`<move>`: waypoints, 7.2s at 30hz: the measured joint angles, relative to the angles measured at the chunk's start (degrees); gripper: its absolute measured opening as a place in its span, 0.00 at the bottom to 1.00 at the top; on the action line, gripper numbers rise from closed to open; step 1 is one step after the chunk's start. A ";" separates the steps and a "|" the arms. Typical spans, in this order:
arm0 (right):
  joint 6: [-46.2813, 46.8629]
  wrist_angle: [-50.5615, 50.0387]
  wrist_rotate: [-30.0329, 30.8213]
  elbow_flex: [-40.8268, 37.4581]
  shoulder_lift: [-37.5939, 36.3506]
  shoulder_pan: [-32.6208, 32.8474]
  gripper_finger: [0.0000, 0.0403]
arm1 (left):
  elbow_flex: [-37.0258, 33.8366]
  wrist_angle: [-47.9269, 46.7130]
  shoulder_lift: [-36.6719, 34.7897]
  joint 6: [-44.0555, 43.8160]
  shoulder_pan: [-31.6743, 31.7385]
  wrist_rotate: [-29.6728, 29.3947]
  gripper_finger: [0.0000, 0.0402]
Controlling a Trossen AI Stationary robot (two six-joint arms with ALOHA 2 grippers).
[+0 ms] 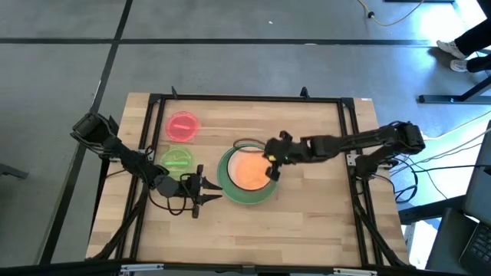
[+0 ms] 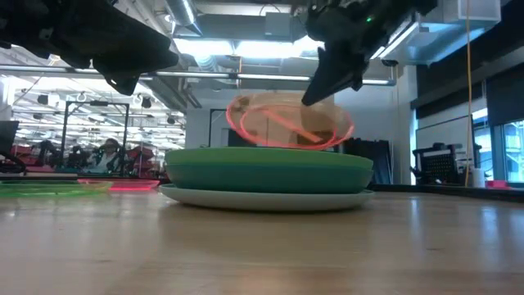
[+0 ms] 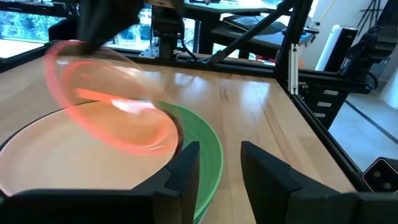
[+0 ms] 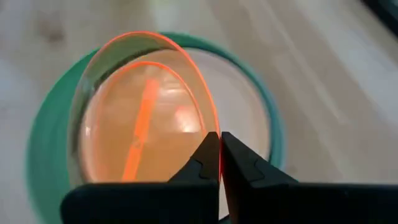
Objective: Stack plastic plates
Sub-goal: Stack the orange plate on top of the white plate, then stack the light green plate on top of the orange plate, then stack the pink plate on top of the light green plate
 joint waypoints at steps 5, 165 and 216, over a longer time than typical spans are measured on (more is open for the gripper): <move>-1.12 2.89 -1.43 0.01 0.80 -4.18 0.00 | 0.00 -0.02 0.00 0.00 0.00 0.00 0.27; -2.98 48.69 30.01 -25.97 4.13 32.73 0.37 | 27.41 -71.85 -1.16 -6.78 -1.24 -7.65 0.00; -3.39 48.56 30.01 -25.97 4.17 32.67 0.37 | 27.43 -36.72 16.12 15.04 13.63 2.95 0.28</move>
